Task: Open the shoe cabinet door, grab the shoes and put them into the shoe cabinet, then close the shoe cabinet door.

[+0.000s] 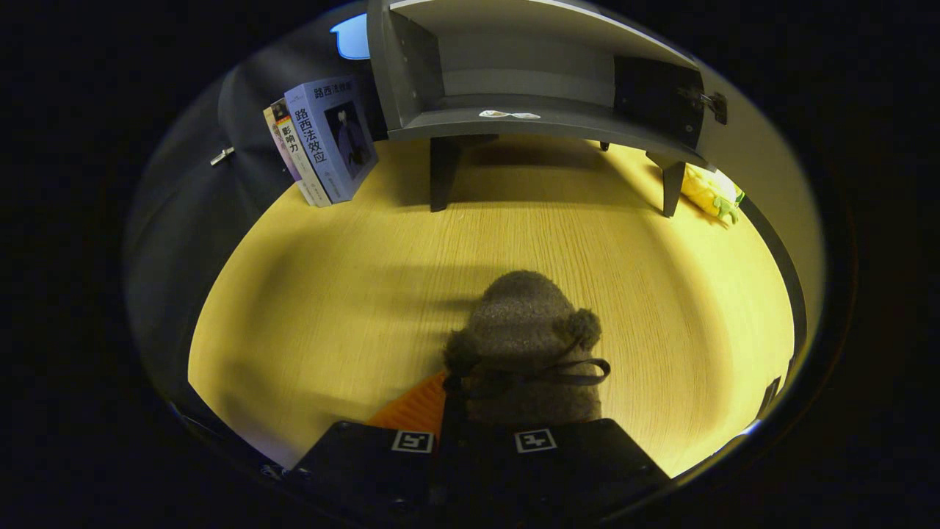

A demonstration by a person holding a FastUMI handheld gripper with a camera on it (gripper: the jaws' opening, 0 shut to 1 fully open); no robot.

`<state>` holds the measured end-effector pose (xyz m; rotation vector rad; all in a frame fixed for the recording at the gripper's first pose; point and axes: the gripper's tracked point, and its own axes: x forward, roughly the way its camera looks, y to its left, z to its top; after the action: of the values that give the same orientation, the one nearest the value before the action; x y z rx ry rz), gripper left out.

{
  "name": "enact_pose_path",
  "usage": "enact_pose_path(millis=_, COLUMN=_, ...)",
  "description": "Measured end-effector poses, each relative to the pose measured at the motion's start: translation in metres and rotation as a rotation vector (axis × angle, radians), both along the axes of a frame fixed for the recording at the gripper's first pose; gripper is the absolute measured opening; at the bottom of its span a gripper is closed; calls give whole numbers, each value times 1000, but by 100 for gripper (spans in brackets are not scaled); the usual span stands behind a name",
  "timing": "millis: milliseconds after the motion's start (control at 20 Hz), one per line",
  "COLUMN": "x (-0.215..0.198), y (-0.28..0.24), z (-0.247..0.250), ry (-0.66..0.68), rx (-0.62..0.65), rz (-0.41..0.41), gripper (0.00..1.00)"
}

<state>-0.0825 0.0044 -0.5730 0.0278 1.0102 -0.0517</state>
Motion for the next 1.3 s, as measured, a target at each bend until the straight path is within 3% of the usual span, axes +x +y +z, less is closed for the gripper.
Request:
enact_pose_path(millis=200, x=8, y=-2, z=12, ry=4, rx=-8, rz=13, gripper=22)
enact_pose_path(millis=250, x=22, y=-7, z=-5, ry=1, rx=2, rz=9, gripper=21)
enact_pose_path(millis=650, x=2, y=-3, z=3, ry=19, rx=12, rz=14, gripper=9)
enact_pose_path(millis=1300, x=-17, y=-32, z=130, ry=-144, rx=-6, rz=30, gripper=6)
